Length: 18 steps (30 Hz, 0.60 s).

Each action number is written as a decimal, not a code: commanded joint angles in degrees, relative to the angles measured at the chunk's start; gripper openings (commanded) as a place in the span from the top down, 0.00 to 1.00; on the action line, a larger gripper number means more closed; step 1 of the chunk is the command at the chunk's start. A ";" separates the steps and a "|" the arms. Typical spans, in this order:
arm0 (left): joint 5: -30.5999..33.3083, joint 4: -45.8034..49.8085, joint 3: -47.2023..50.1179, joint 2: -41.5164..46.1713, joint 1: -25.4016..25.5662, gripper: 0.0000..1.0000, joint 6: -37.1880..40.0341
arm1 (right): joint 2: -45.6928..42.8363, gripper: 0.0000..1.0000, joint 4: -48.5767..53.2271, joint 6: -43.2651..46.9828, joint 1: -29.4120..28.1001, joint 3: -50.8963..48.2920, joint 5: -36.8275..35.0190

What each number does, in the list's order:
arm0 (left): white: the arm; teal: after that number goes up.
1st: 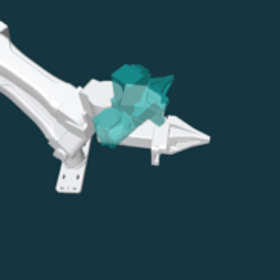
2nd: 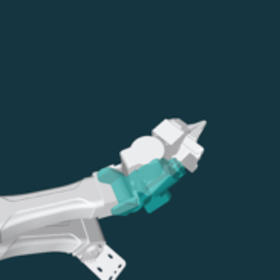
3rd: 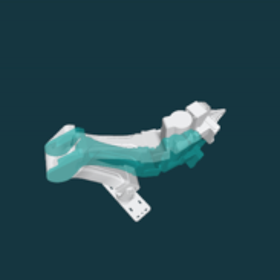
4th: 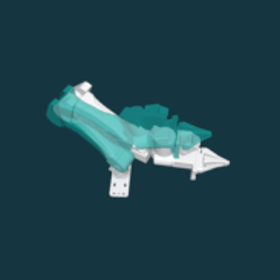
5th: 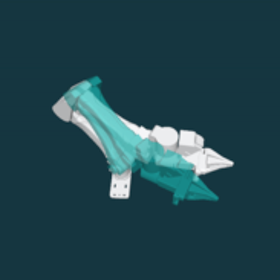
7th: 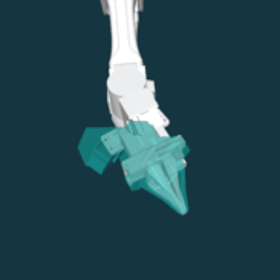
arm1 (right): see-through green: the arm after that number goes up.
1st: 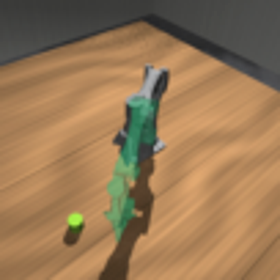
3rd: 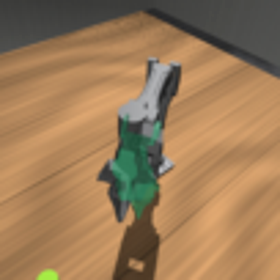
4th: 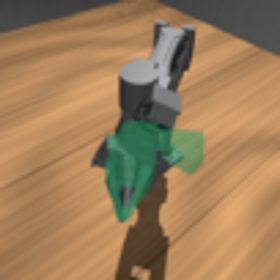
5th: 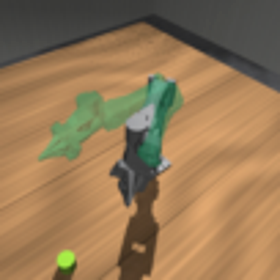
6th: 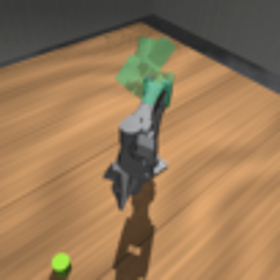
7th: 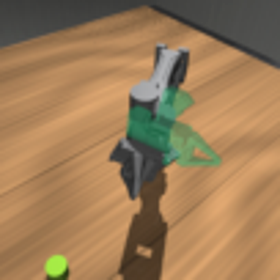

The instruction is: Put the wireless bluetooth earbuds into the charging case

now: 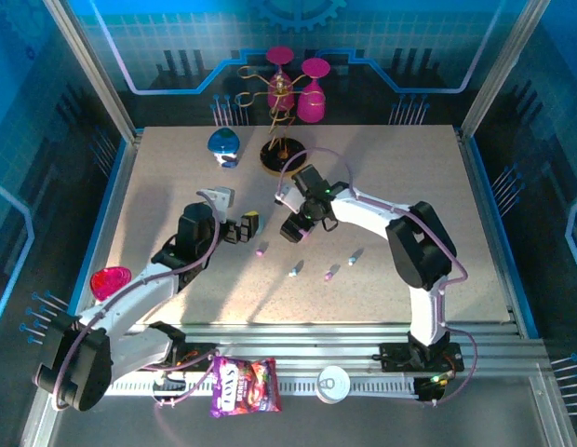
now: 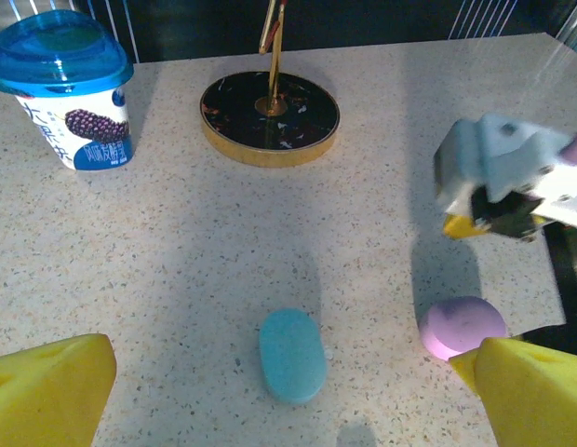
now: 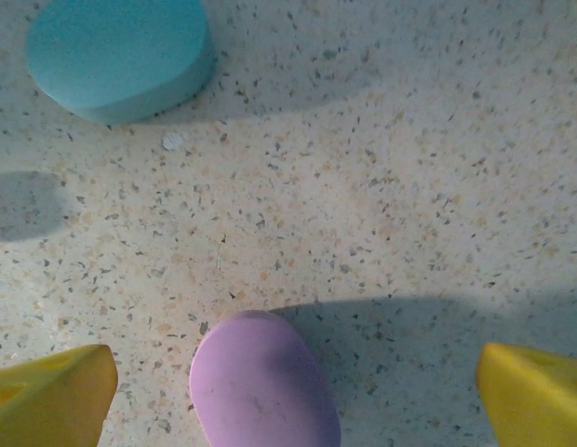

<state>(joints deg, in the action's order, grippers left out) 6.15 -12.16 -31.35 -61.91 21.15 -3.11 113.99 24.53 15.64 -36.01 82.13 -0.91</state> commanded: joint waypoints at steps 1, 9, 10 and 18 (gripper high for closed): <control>0.22 1.18 0.06 1.46 0.40 0.01 -0.58 | 2.34 0.00 5.43 -2.87 -0.99 3.40 -2.07; -0.17 0.91 -0.07 0.97 0.65 0.01 -1.02 | 5.36 0.00 7.98 -9.69 0.64 6.63 -7.19; -0.13 1.04 -0.05 0.96 0.71 0.01 -1.08 | 5.51 0.00 8.23 -10.72 1.14 6.87 -7.89; -0.06 1.01 -0.48 0.40 0.89 0.01 -1.09 | 3.02 0.03 8.35 -21.56 5.78 5.26 -10.99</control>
<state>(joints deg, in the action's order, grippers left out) 6.17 -11.79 -31.35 -61.45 21.50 -3.14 118.50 31.24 0.25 -32.10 87.44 -10.15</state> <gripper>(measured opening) 0.994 0.979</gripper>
